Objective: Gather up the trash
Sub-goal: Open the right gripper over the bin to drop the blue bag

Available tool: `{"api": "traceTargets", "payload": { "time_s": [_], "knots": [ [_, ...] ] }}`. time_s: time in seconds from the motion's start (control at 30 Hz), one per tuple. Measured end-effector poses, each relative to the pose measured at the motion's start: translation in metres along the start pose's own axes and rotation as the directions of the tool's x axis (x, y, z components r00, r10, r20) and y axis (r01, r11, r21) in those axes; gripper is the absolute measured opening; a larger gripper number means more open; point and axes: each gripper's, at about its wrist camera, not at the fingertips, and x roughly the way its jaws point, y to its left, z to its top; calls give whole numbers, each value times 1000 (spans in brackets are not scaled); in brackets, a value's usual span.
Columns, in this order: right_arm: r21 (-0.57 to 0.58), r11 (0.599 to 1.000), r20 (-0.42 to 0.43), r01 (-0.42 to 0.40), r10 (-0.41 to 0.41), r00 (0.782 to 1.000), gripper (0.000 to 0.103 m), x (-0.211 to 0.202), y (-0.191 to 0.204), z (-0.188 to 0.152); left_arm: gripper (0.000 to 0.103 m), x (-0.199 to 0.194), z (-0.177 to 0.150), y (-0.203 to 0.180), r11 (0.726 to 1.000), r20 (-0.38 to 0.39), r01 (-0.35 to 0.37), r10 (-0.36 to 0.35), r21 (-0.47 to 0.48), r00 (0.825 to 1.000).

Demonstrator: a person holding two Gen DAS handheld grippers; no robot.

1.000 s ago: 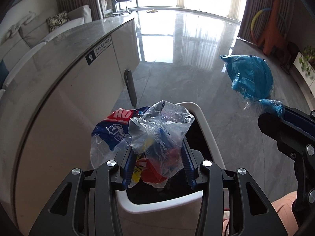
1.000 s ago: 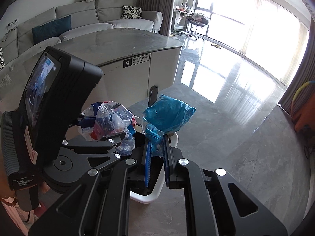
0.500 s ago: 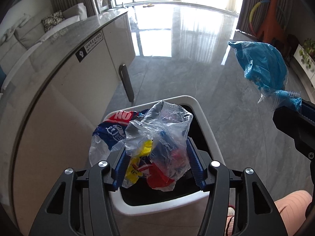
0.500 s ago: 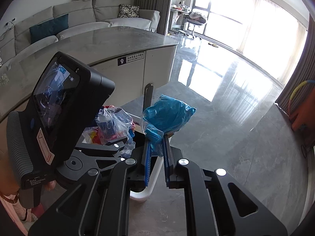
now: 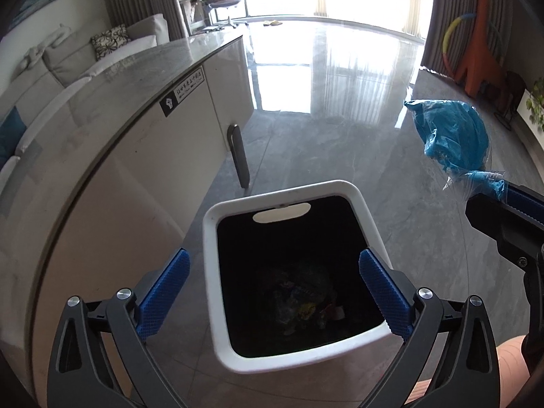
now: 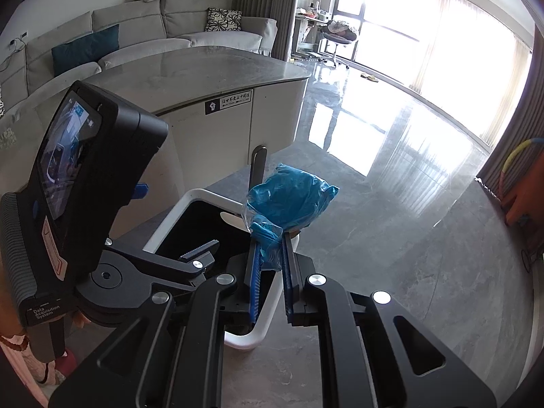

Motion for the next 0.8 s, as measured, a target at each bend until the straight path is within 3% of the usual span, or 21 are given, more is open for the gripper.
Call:
{"api": "traceTargets", "payload": {
  "time_s": [0.33, 0.6, 0.8],
  "knots": [
    [10, 999, 11, -34, 34, 999, 13, 7, 8, 5, 100, -41, -4, 43, 996, 117, -90, 92, -25, 989],
    [25, 997, -53, -78, 79, 995, 13, 45, 29, 4, 100, -57, -19, 92, 984, 103, -165, 172, -73, 980],
    [46, 994, -121, -102, 107, 987, 18, 75, 50, -1, 99, -71, -26, 121, 977, 101, -170, 183, -129, 978]
  ]
}}
